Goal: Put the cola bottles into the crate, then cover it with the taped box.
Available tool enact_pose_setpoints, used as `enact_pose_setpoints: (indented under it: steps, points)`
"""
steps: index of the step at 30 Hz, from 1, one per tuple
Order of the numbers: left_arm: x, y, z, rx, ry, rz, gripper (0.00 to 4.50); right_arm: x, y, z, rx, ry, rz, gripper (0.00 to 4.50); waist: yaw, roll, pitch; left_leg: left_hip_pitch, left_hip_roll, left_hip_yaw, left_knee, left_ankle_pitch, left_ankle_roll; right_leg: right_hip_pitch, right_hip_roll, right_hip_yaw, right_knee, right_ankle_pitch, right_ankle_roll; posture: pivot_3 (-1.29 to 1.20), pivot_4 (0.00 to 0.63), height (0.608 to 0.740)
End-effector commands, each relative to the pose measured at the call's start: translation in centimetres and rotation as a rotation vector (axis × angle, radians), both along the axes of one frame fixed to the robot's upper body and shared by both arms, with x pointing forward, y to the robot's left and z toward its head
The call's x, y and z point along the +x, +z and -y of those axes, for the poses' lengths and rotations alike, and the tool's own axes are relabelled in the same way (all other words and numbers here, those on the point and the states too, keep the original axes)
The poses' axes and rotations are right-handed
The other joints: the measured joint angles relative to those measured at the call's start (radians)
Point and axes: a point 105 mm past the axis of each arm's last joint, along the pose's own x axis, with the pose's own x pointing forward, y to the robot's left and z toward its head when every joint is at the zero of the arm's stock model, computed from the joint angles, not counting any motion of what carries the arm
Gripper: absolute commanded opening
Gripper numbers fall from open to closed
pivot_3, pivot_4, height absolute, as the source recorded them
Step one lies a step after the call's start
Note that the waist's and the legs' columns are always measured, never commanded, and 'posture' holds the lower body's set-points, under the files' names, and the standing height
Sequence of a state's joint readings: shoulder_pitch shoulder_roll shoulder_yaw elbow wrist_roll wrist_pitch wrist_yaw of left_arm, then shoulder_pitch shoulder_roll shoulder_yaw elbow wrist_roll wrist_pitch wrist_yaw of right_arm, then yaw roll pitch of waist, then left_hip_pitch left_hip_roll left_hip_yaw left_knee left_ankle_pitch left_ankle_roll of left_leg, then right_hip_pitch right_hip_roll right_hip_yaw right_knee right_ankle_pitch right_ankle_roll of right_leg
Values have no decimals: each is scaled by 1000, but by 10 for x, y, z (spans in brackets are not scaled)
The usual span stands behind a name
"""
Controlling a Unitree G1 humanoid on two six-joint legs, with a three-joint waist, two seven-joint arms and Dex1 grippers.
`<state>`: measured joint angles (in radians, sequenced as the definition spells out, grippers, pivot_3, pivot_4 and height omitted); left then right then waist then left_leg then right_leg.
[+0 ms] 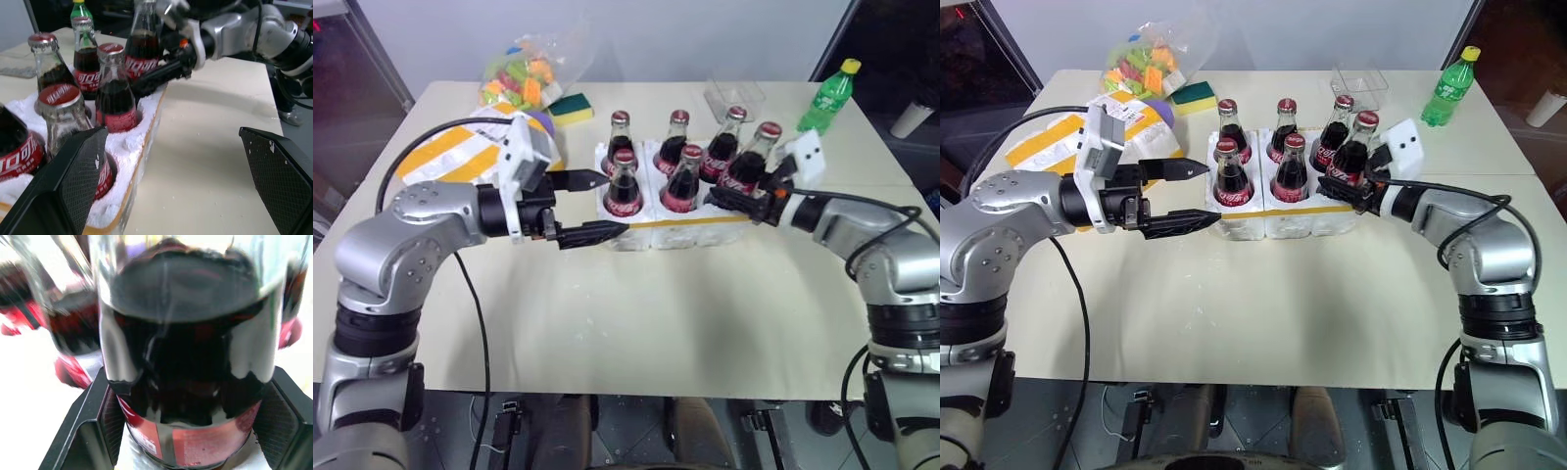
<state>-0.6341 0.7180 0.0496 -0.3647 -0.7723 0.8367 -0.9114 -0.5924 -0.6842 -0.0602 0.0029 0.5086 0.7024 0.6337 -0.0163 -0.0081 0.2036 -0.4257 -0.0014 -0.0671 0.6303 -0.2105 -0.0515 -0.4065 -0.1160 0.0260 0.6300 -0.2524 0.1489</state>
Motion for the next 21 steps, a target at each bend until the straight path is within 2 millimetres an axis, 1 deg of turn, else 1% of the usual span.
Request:
enact_pose_setpoints:
  steps: [1,2,3,7,10,11,13,14,15,16,17,18,20,21]
  points:
    - [-3,6,-7,44,42,86,4500,8,0,1,3,-24,5,3874,-2,0,0,0,0,0,0,0,0,0,0,0,0,0,0,0,150,739]
    - [-3,4,-10,60,63,94,4500,9,0,1,5,-27,2,4214,-3,-1,0,0,0,0,0,0,0,0,0,0,0,0,0,0,150,739]
    - [-2,3,-13,73,86,102,4500,8,1,1,6,-25,5,4371,-3,-1,0,1,0,0,1,0,0,1,0,0,0,0,0,0,150,739]
    - [2,2,-30,114,212,148,4500,1,17,2,13,-4,38,4371,-2,-1,0,2,0,0,1,0,-1,2,0,0,0,0,0,0,150,739]
    - [2,9,-65,179,426,247,4500,-27,54,8,38,62,95,4371,1,0,0,1,0,0,1,1,-1,1,0,0,0,0,0,0,150,739]
    - [1,11,-74,196,476,272,4500,-35,62,9,38,80,105,4371,2,0,0,0,0,0,0,1,-1,0,0,0,1,0,0,0,150,739]
    - [1,9,-108,308,658,333,4500,-57,83,20,19,122,136,4371,3,0,0,-1,0,0,-1,0,-1,-1,0,0,0,0,0,0,150,739]
    - [-1,8,-119,351,711,352,4500,-64,89,23,11,134,142,4371,3,0,0,-1,0,0,-2,0,-1,-2,0,0,0,0,0,0,150,739]
    - [-1,2,-145,432,844,360,4500,-78,96,32,-1,156,145,4371,3,0,0,0,0,0,-2,0,0,-1,0,0,0,0,-1,0,150,739]
    - [-3,-2,-167,487,955,355,4500,-88,102,38,-13,173,144,4371,3,0,0,0,0,0,-3,0,0,-1,0,0,-1,-1,-1,0,150,739]
    - [-6,-7,-187,530,1050,348,4500,-98,105,44,-30,190,136,4371,3,-1,0,0,0,0,-3,0,0,-1,0,0,-1,-1,-1,0,150,739]
    - [-11,-16,-207,604,1141,331,4500,-106,105,49,-47,207,120,4371,3,-1,0,1,0,0,-3,0,0,0,0,0,-1,-2,-3,0,150,739]
    - [-15,-28,-232,714,1258,328,4500,-119,103,52,-56,248,78,4371,2,-1,0,2,0,1,-2,0,0,1,0,0,-2,-3,-5,0,150,739]
    - [-15,-32,-240,768,1292,342,4500,-124,103,51,-58,274,68,4371,2,-1,0,3,1,2,-1,0,0,2,-1,0,-2,-4,-7,0,150,739]
